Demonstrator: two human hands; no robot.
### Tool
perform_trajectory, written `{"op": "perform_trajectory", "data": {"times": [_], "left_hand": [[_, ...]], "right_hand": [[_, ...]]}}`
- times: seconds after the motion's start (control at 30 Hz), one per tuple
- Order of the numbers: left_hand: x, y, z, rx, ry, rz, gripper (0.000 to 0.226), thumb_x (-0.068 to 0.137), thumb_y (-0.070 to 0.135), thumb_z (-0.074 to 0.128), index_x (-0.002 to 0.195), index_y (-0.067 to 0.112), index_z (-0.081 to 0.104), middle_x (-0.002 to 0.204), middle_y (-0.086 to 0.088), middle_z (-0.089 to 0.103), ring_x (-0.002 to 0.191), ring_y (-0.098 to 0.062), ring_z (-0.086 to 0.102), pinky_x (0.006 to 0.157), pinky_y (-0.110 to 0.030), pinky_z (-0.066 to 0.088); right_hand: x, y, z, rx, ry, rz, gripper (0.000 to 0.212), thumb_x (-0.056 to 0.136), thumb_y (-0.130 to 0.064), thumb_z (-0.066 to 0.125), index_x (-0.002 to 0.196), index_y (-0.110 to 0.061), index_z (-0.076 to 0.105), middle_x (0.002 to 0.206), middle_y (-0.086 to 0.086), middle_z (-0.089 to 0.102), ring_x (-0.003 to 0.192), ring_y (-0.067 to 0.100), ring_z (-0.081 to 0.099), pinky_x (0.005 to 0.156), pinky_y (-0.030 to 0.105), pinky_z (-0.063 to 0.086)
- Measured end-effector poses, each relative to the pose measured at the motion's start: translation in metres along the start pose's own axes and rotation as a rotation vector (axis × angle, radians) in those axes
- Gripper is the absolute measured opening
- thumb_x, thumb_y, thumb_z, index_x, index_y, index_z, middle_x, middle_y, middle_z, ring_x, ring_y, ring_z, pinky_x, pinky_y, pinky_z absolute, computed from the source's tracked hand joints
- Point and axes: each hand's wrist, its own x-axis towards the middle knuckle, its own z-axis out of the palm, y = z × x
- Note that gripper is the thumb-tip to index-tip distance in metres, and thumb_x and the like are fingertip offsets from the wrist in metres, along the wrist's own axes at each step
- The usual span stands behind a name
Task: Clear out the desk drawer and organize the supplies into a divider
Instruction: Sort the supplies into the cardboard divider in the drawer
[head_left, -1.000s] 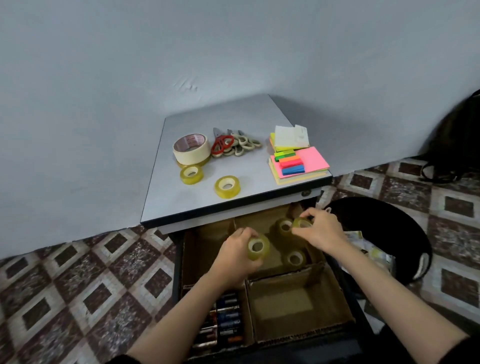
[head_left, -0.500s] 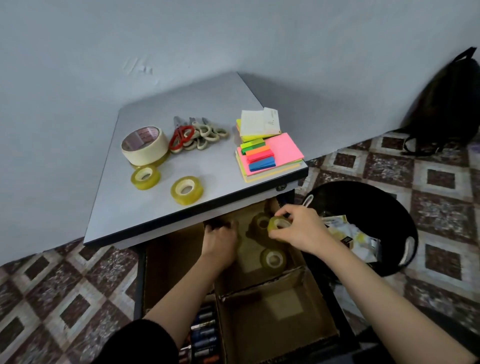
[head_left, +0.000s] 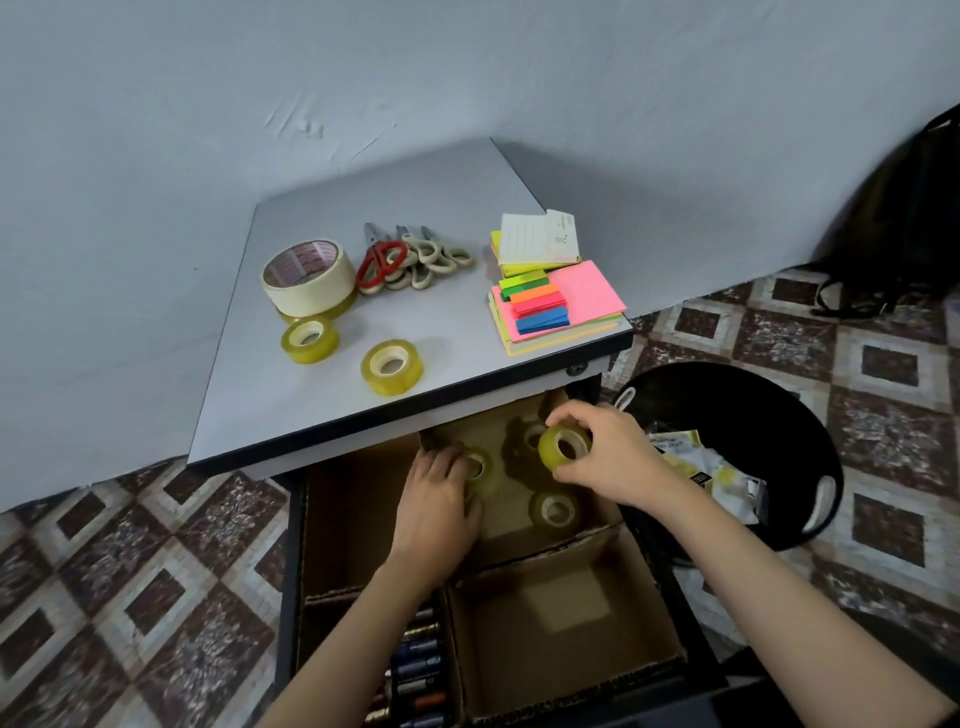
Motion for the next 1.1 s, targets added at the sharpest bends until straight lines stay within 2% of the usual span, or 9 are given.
{"op": "perform_trajectory", "data": {"times": [0.1,0.17,0.23,0.27,0.3,0.37,0.5,0.63,1.1], "left_hand": [[-0.031,-0.003,0.003,-0.200,0.017,-0.082,0.060,0.097,0.040,0.040,0.148,0.023,0.015,0.152,0.016,0.002,0.142,-0.002,-0.005,0.112,-0.018,0.004],[-0.037,-0.004,0.006,-0.244,-0.002,-0.124,0.066,0.096,0.045,0.036,0.149,0.023,0.002,0.147,0.019,-0.013,0.141,-0.002,-0.009,0.110,-0.016,0.008],[-0.039,-0.005,0.006,-0.272,-0.007,-0.159,0.072,0.095,0.047,0.037,0.149,0.021,-0.004,0.148,0.017,-0.022,0.143,-0.006,0.000,0.114,-0.024,0.021],[-0.039,-0.005,0.005,-0.288,-0.021,-0.173,0.075,0.095,0.047,0.037,0.149,0.021,-0.007,0.149,0.016,-0.024,0.143,-0.008,0.011,0.110,-0.027,0.032],[-0.039,-0.003,0.003,-0.308,-0.040,-0.189,0.076,0.095,0.047,0.038,0.149,0.021,-0.008,0.150,0.016,-0.026,0.138,-0.010,0.026,0.101,-0.027,0.041],[-0.040,-0.001,0.001,-0.340,-0.075,-0.218,0.077,0.094,0.046,0.040,0.149,0.023,-0.008,0.146,0.021,-0.030,0.120,-0.011,0.048,0.083,-0.023,0.046],[-0.039,-0.001,0.003,-0.372,-0.073,-0.242,0.072,0.093,0.044,0.045,0.149,0.028,0.004,0.146,0.024,-0.029,0.108,-0.008,0.055,0.073,-0.017,0.046],[-0.041,-0.002,0.006,-0.358,-0.038,-0.216,0.066,0.092,0.042,0.048,0.147,0.033,0.012,0.153,0.019,-0.021,0.107,-0.009,0.056,0.069,-0.016,0.048],[-0.041,0.000,0.006,-0.359,-0.031,-0.211,0.060,0.092,0.038,0.049,0.144,0.032,0.020,0.153,0.019,-0.021,0.111,-0.008,0.054,0.067,-0.012,0.043]], "right_hand": [[-0.001,-0.006,0.003,0.054,-0.009,-0.082,0.046,0.069,-0.018,0.079,0.104,-0.033,0.053,0.106,0.002,0.051,0.097,0.019,0.051,0.074,0.024,0.040],[-0.003,-0.009,0.008,0.062,-0.037,-0.127,0.046,0.069,-0.019,0.079,0.104,-0.033,0.053,0.108,0.001,0.053,0.098,0.017,0.052,0.074,0.020,0.042],[-0.003,-0.008,0.015,-0.010,-0.106,-0.133,0.048,0.069,-0.020,0.078,0.109,-0.032,0.054,0.111,0.003,0.052,0.101,0.018,0.051,0.082,0.026,0.046],[-0.003,-0.007,0.017,-0.062,-0.140,-0.114,0.049,0.070,-0.021,0.077,0.112,-0.031,0.054,0.113,0.004,0.051,0.101,0.019,0.051,0.084,0.028,0.046],[-0.003,-0.005,0.017,-0.116,-0.166,-0.095,0.051,0.070,-0.022,0.077,0.115,-0.030,0.054,0.115,0.005,0.051,0.101,0.020,0.051,0.083,0.028,0.045],[-0.001,-0.002,0.019,-0.226,-0.200,-0.067,0.054,0.070,-0.024,0.077,0.119,-0.030,0.055,0.122,0.006,0.051,0.104,0.022,0.052,0.087,0.029,0.046],[-0.002,-0.006,0.030,-0.515,-0.206,-0.089,0.057,0.078,-0.022,0.070,0.131,-0.028,0.049,0.135,0.007,0.047,0.120,0.027,0.048,0.098,0.032,0.040],[-0.001,-0.006,0.042,-0.669,-0.234,-0.048,0.055,0.081,-0.012,0.063,0.133,-0.019,0.047,0.136,0.011,0.047,0.121,0.030,0.050,0.097,0.039,0.044],[0.002,-0.007,0.050,-0.687,-0.274,0.004,0.046,0.083,0.000,0.053,0.127,-0.011,0.050,0.125,0.011,0.054,0.113,0.031,0.055,0.092,0.038,0.049]]}}
